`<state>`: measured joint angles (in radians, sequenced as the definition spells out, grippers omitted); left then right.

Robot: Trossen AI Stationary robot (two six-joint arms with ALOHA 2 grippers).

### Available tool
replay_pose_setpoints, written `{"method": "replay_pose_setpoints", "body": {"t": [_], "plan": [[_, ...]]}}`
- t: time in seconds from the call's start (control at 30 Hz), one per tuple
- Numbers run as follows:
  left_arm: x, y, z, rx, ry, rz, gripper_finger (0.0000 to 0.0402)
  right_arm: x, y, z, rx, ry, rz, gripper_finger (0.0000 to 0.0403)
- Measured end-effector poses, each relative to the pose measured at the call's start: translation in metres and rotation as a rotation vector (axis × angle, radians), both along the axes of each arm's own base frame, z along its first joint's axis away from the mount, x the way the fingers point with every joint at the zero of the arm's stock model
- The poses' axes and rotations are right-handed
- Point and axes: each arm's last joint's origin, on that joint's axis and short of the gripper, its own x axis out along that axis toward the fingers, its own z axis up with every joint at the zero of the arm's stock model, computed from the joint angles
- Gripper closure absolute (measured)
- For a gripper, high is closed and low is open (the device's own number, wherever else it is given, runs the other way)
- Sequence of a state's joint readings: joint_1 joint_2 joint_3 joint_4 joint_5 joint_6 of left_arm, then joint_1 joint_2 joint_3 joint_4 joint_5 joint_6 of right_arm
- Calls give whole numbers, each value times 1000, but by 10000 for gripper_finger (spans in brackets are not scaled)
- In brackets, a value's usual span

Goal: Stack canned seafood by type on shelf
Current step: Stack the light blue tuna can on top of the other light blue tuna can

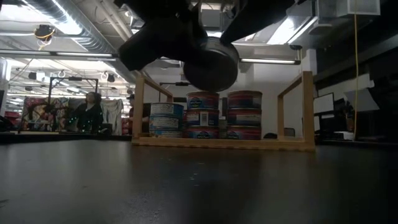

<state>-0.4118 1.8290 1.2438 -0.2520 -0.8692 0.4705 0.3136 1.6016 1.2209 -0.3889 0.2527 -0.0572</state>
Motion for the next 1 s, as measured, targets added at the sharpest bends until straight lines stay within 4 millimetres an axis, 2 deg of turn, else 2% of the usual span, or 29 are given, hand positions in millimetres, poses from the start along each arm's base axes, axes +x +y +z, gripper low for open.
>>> {"method": "replay_pose_setpoints", "body": {"t": [0.17,0.3,0.43,0.67,1.0], "plan": [[0,1,2,10,-16,20,267,-1,-2,4,-26,15,-61,300],[-1,3,5,44,-26,45,266,-3,-3,28,-49,78,-66,275],[-6,12,13,79,-18,96,269,-13,-6,56,-43,169,-110,268],[-19,49,27,58,-4,267,263,-40,-15,88,-53,244,-144,267],[-24,107,30,70,90,442,261,-97,-34,136,-13,116,-146,267]]}}
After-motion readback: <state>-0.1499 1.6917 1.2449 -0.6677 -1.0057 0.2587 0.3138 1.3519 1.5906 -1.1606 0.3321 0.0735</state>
